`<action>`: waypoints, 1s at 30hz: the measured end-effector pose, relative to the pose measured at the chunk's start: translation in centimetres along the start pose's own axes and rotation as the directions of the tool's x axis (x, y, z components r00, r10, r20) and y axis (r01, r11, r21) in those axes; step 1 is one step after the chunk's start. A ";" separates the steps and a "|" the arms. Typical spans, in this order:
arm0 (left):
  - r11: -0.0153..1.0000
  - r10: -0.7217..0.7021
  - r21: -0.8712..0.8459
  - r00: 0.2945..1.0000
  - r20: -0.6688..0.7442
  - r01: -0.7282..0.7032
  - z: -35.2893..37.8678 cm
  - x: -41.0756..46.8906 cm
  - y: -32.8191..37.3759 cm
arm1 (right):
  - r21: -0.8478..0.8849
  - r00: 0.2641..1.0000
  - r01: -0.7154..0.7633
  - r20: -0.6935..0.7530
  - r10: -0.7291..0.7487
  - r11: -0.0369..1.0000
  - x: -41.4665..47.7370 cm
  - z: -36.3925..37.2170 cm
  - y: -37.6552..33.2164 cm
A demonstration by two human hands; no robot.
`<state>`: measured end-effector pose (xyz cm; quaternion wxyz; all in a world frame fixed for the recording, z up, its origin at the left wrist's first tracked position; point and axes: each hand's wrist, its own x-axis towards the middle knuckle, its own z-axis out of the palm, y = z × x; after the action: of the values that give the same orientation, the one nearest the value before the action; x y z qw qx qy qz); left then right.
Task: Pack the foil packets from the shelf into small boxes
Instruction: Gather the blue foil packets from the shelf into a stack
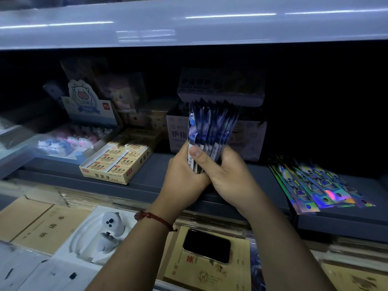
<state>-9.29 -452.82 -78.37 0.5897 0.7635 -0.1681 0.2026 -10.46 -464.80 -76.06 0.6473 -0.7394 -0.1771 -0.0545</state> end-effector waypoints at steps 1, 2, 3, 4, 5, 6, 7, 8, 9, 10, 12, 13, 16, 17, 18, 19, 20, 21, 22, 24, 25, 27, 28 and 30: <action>0.999 -0.005 0.045 1.000 0.012 0.005 -0.3 0.0 0.1 | 0.011 1.000 -0.017 -0.005 0.017 1.000 -0.1 -0.1 0.1; 0.994 0.013 0.105 1.000 0.016 -0.014 -0.8 0.2 0.3 | 0.029 1.000 -0.027 -0.015 0.028 0.999 -0.2 -0.3 0.1; 0.984 0.037 0.172 0.999 0.032 -0.042 -1.6 0.6 0.5 | 0.044 0.999 -0.027 -0.032 0.028 0.999 -0.2 -0.6 0.0; 0.967 0.051 0.246 0.997 0.062 -0.065 -2.5 1.0 0.9 | 0.059 0.998 -0.014 -0.054 0.018 0.998 -0.2 -0.9 -0.2; 0.938 0.043 0.338 0.993 0.112 -0.079 -3.4 1.5 1.4 | 0.062 0.996 0.003 -0.086 0.002 0.998 -0.2 -1.3 -0.3; 0.887 0.013 0.451 0.983 0.183 -0.096 -4.4 1.9 1.8 | 0.060 0.992 0.019 -0.128 -0.011 0.998 -0.2 -1.8 -0.3; 0.804 -0.034 0.581 0.964 0.265 -0.131 -5.1 2.2 2.1 | 0.049 0.985 0.029 -0.172 -0.020 0.998 -0.2 -2.4 -0.2; 0.691 -0.085 0.698 0.938 0.337 -0.188 -5.6 2.4 2.1 | 0.021 0.979 0.036 -0.202 -0.031 0.999 -0.2 -2.9 -0.1; 0.581 -0.118 0.773 0.914 0.388 -0.254 -5.7 2.4 2.2 | -0.053 0.978 0.035 -0.205 -0.045 0.998 -0.4 -3.5 -0.3; 0.501 -0.139 0.813 0.899 0.414 -0.297 -5.7 2.3 2.1 | -0.186 0.983 0.024 -0.174 -0.057 0.982 -0.6 -4.0 -0.4; 0.430 -0.148 0.839 0.891 0.429 -0.333 -5.2 2.2 1.9 | -0.554 0.997 0.031 -0.043 -0.066 0.832 -1.1 -4.6 -1.0; 0.412 -0.143 0.844 0.890 0.433 -0.344 -4.9 2.1 1.8 | -0.678 0.997 0.078 0.040 -0.070 0.731 -1.3 -4.6 -1.1; 0.385 -0.164 0.840 0.867 0.471 -0.383 -3.7 1.7 1.7 | -0.815 0.975 0.200 0.222 -0.026 0.544 -1.5 -3.7 -1.2; 0.385 -0.178 0.836 0.858 0.483 -0.391 -3.5 1.5 1.6 | -0.850 0.971 0.209 0.240 0.002 0.484 -1.6 -3.4 -1.1; 0.400 -0.174 0.827 0.854 0.491 -0.395 -3.3 1.4 1.5 | -0.881 0.972 0.194 0.232 0.038 0.432 -1.6 -3.2 -1.1; 0.419 -0.168 0.818 0.852 0.495 -0.393 -3.2 1.3 1.4 | -0.905 0.974 0.168 0.214 0.075 0.392 -1.6 -3.2 -1.1; 0.445 -0.167 0.810 0.853 0.495 -0.383 -3.3 1.3 1.3 | -0.917 0.974 0.142 0.196 0.111 0.372 -1.7 -3.4 -1.0; 0.476 -0.181 0.801 0.851 0.493 -0.363 -3.4 1.4 1.1 | -0.917 0.974 0.122 0.184 0.132 0.379 -1.7 -3.5 -0.8; 0.517 -0.209 0.790 0.846 0.491 -0.330 -3.6 1.5 1.0 | -0.910 0.975 0.108 0.176 0.138 0.401 -1.7 -3.6 -0.7; 0.582 -0.259 0.766 0.830 0.494 -0.274 -4.0 1.7 0.9 | -0.899 0.978 0.108 0.172 0.117 0.424 -1.7 -3.6 -0.2; 0.590 -0.272 0.762 0.823 0.499 -0.267 -4.0 1.8 0.9 | -0.901 0.979 0.115 0.174 0.106 0.418 -1.6 -3.6 0.0; 0.580 -0.284 0.768 0.817 0.502 -0.271 -4.0 1.7 1.1 | -0.908 0.979 0.121 0.175 0.102 0.400 -1.3 -3.7 0.6; 0.564 -0.283 0.779 0.822 0.494 -0.274 -3.8 1.6 1.3 | -0.907 0.979 0.114 0.171 0.107 0.405 -1.2 -3.8 1.0; 0.481 -0.248 0.827 0.860 0.447 -0.291 -3.4 0.8 1.6 | -0.904 0.982 0.094 0.152 0.109 0.418 -0.9 -4.1 1.8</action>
<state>-9.77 -449.91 -75.86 0.0471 0.9769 -0.2004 0.0570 -10.06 -469.17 -77.35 0.1264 -0.9738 -0.1762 -0.0688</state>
